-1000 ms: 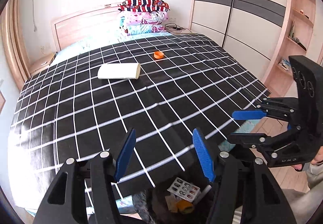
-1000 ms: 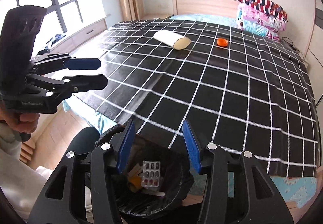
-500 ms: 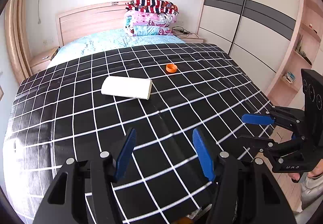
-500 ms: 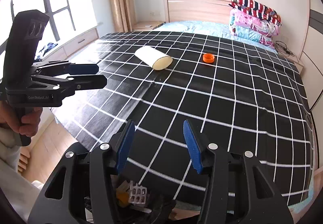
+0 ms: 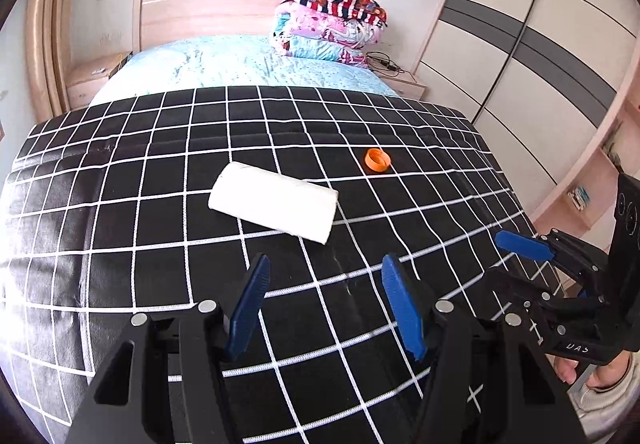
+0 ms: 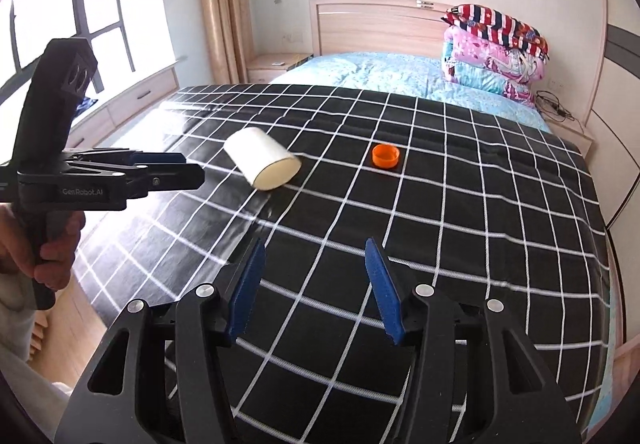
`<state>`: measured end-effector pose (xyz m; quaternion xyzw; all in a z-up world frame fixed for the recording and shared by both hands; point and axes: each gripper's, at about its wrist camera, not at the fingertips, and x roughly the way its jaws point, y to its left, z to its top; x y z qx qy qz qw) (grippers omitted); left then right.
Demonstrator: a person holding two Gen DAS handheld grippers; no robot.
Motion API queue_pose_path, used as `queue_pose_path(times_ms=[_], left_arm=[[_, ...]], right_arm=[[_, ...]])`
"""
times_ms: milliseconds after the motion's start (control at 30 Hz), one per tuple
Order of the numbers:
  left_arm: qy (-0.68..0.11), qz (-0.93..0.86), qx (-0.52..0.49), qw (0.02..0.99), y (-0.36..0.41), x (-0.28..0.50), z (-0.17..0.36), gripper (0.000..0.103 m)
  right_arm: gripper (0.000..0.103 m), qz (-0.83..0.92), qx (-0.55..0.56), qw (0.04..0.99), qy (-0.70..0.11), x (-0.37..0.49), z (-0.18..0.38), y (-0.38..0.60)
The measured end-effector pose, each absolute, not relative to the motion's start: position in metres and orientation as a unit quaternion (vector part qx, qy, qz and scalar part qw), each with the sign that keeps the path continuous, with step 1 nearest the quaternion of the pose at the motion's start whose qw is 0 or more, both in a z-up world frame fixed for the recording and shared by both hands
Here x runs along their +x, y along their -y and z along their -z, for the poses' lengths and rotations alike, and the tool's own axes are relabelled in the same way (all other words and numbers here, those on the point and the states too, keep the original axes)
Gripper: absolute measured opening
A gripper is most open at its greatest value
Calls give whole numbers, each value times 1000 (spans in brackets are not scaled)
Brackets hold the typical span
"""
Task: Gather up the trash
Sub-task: 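Grasp the white paper roll with the left tool while the right tool grasps the orange cap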
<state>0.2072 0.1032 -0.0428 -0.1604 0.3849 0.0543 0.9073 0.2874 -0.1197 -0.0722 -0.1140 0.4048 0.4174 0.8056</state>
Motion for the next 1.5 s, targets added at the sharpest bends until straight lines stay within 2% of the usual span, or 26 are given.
queue_pose_path(times_ms=[500,567,867,1267,1333,1400,1467,1500], left_arm=[[-410,-79,-318,851,-159,240,66,56],[-411,-86,-340,841,-166,243,70,66],[-410,-94,-424,802,-188,252,85,66],[-410,-141,-442,785,-194,270,83,66],[-415,-152,-444,780,-195,273,81,66],[-416,-161,-445,776,-195,276,81,66],[-418,-166,-436,779,-193,280,81,66],[-426,-168,-421,783,-191,284,80,66]], right_arm=[[58,-407,-130,805,-413,344,88,81],[60,-403,-133,805,-415,350,90,76],[62,-380,-132,803,-439,386,109,61],[62,-349,-119,804,-467,414,133,44],[60,-350,-116,802,-470,415,135,41],[54,-345,-119,806,-467,418,137,39],[53,-340,-115,809,-465,421,138,39],[48,-334,-113,812,-465,422,137,39]])
